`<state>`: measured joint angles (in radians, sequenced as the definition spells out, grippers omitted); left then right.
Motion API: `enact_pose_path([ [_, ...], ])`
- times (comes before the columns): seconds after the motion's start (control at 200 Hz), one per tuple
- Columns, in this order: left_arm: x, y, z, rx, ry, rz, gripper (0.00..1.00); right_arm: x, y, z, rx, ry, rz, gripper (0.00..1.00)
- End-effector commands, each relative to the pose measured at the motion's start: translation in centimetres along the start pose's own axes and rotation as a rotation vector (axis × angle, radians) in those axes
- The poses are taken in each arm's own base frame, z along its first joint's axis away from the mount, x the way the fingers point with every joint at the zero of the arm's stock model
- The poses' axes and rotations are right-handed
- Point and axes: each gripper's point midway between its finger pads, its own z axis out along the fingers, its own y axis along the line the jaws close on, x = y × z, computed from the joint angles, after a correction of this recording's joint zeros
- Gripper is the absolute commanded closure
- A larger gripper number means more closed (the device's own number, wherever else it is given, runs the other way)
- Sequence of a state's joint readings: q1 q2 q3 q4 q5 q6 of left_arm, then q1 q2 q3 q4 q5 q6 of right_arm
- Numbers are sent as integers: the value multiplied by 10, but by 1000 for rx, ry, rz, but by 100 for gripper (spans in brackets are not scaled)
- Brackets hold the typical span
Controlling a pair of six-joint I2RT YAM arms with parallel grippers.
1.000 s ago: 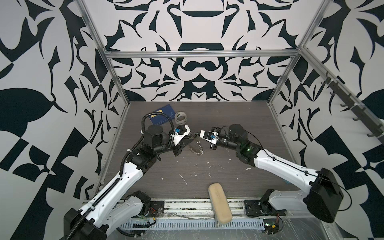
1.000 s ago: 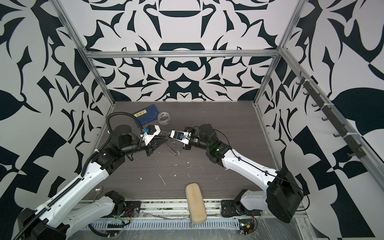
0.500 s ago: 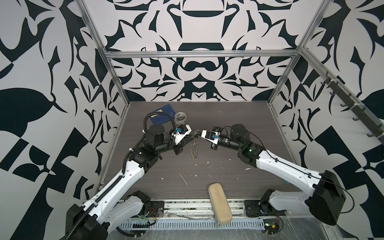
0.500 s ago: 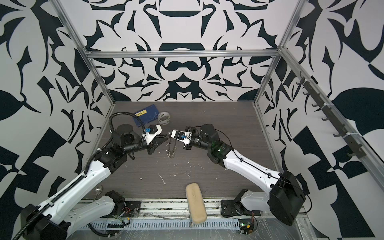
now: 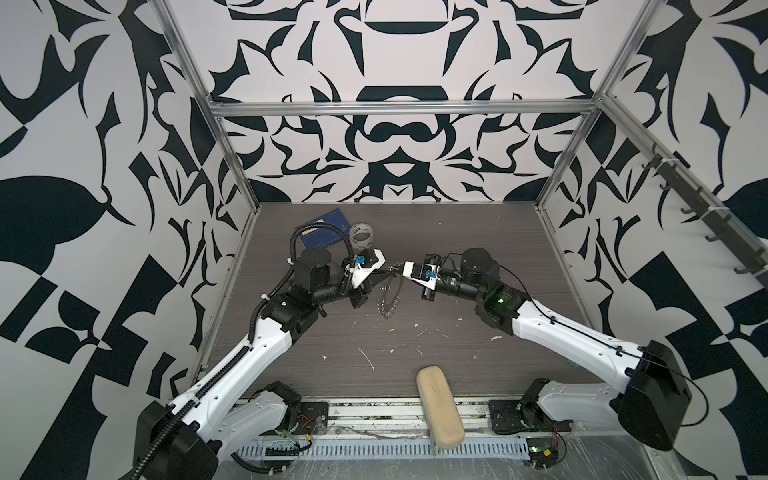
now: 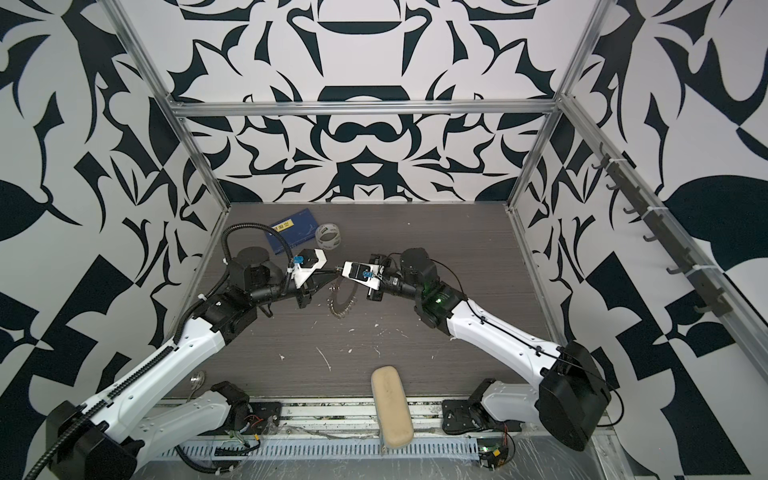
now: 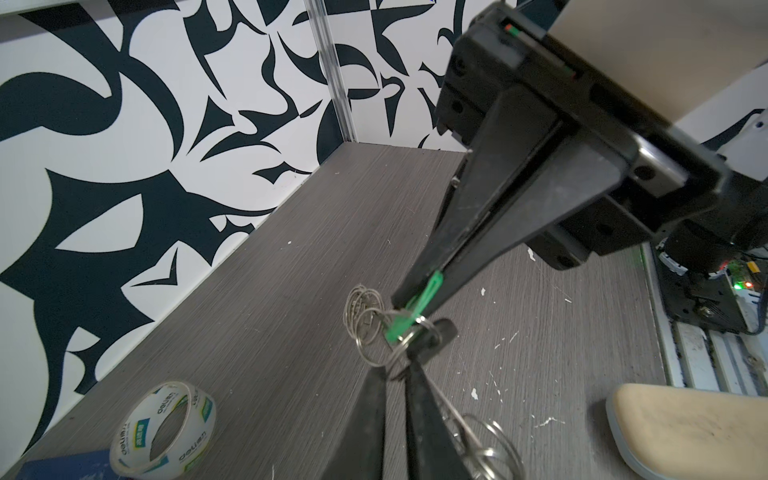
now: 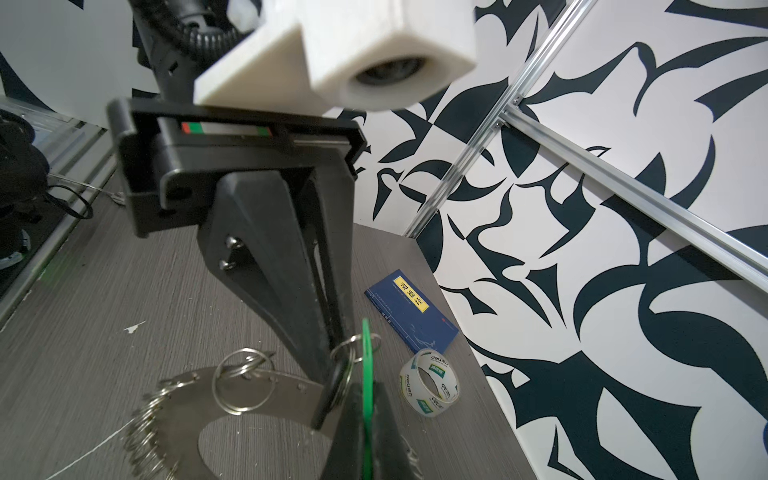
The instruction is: Remove the keys from the keyring
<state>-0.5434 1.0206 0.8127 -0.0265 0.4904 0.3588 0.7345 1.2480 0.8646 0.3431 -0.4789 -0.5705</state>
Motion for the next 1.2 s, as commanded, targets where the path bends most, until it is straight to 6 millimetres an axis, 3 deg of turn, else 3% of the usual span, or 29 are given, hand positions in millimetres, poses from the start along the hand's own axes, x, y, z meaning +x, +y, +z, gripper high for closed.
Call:
enact_pose_path([
  [0.0,-6,-3,-1,14,-25,26,87,-45,-16,-9,42,-131,-46,100],
  [0.24,-9,-5,-3,21,-35,36,100,-43,-14,-9,35,-127,-37,100],
  [0.5,-3,1,-6,-24,9,43,100,-37,-14,-14,56,-100,-31,100],
  [0.685,1,12,-13,-100,58,62,100,-21,-8,-20,68,-44,-17,100],
  [0.955,-1,10,-15,-84,89,89,100,-9,-2,-23,58,5,8,100],
  [1.195,-7,7,-16,-78,86,116,100,-8,-2,-20,48,13,19,84],
])
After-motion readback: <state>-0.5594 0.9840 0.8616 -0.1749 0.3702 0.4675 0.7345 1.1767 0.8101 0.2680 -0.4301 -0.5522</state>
